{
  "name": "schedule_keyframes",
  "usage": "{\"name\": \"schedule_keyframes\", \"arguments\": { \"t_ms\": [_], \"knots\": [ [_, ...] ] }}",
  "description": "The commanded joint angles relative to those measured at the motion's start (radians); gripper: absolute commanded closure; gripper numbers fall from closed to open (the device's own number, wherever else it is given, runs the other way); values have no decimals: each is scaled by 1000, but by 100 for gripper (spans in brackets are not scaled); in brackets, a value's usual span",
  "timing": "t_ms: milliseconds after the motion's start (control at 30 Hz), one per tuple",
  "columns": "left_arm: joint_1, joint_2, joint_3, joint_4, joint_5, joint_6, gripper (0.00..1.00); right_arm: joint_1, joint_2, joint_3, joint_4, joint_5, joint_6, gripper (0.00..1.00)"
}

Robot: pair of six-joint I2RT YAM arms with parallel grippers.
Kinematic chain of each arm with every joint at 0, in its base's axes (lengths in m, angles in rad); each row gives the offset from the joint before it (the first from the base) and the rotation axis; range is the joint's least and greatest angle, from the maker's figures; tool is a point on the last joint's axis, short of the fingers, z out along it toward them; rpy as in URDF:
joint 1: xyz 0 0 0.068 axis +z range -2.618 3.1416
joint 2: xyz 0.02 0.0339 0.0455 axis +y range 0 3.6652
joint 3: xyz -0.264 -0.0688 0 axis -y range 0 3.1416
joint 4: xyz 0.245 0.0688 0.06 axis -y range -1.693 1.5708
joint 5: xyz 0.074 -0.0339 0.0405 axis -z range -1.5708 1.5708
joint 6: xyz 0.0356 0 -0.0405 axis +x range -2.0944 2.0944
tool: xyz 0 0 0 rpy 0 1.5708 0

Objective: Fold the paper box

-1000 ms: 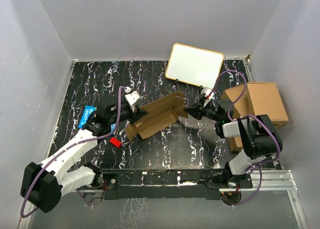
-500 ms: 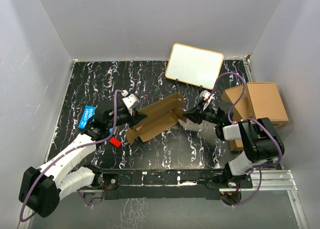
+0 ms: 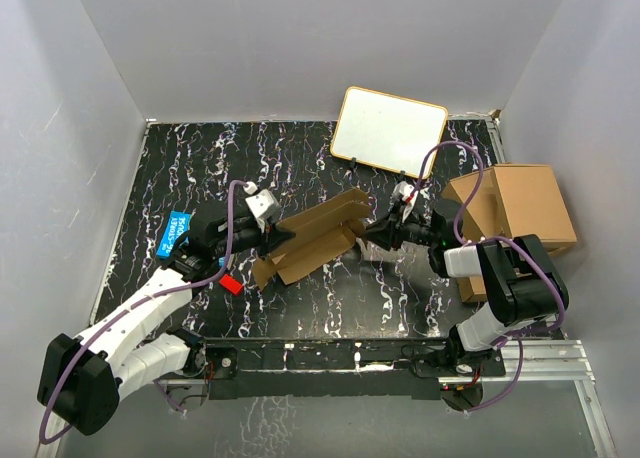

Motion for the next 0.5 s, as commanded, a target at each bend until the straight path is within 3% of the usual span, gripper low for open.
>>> {"name": "schedule_keyframes", "arguments": {
  "t_ms": [0,333,467],
  "knots": [
    [6,-23,6,-34,31,28,100,5,-17,64,-29,-64,-56,70],
    [12,-35,18,-71,20,60,100,-18,-52,165,-290,-163,-167,55],
    [13,-45,3,-56,20,55,100,-44,-67,224,-522,-213,-351,50]
  ]
}}
